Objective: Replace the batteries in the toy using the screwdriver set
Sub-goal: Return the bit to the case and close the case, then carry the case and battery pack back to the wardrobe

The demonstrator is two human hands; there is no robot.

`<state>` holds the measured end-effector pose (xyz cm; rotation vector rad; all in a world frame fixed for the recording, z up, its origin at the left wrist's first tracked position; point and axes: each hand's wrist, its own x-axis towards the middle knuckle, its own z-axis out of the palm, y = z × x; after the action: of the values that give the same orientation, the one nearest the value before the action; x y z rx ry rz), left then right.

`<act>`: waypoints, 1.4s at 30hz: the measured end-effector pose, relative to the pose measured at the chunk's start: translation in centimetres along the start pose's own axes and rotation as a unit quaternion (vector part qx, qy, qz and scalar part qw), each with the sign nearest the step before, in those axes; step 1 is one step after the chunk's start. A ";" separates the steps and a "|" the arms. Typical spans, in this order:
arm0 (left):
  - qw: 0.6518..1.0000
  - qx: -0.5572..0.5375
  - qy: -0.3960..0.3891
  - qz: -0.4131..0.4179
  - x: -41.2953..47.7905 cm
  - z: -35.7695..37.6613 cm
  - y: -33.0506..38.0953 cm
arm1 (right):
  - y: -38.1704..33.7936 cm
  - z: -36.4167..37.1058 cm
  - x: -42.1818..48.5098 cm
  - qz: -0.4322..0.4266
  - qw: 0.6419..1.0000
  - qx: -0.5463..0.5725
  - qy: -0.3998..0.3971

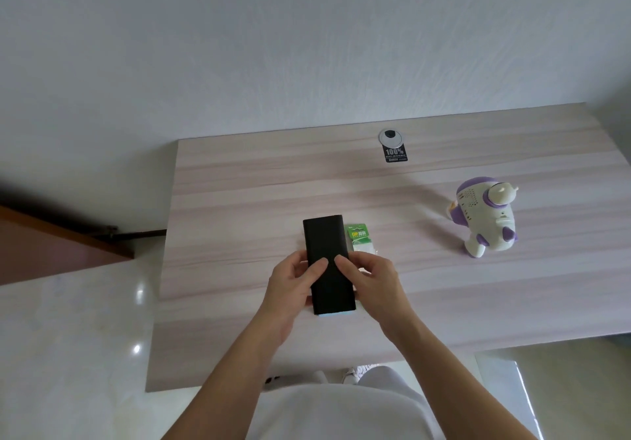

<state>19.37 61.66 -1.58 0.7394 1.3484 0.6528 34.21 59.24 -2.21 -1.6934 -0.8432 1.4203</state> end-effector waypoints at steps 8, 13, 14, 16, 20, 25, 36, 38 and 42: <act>0.993 -0.017 0.098 -0.059 1.5 -3.7 -4.6 | 3.5 -7.3 2.9 0.035 0.990 -0.044 0.132; 0.990 -0.001 0.125 -0.068 3.5 -1.8 -6.9 | 6.9 -8.9 5.4 0.065 0.981 -0.112 0.143; 0.990 0.005 0.129 -0.063 4.0 -1.2 -7.2 | 7.4 -8.7 5.9 0.065 0.979 -0.136 0.137; 0.989 0.010 0.139 -0.055 5.0 -0.2 -7.8 | 8.1 -8.0 6.7 0.060 0.974 -0.179 0.127; 0.983 0.053 0.173 -0.034 6.6 1.0 -9.3 | 8.7 -6.4 7.6 0.081 0.947 -0.291 0.108; 0.963 0.168 0.209 0.010 7.3 1.8 -10.0 | 9.2 -4.5 7.4 0.105 0.908 -0.392 0.106; 0.919 0.314 0.233 0.058 6.3 2.7 -9.9 | 9.8 -2.9 7.4 0.100 0.934 -0.331 0.087; 0.920 0.323 0.215 0.051 6.2 2.7 -9.8 | 9.7 -2.9 7.4 0.093 0.942 -0.313 0.076; 0.929 0.310 0.197 0.031 6.4 2.8 -9.8 | 9.6 -3.0 7.8 0.097 0.969 -0.213 0.077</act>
<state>22.88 60.35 -13.03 1.2036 1.9484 0.4303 38.57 60.71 -14.07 -2.2339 -0.9641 1.2706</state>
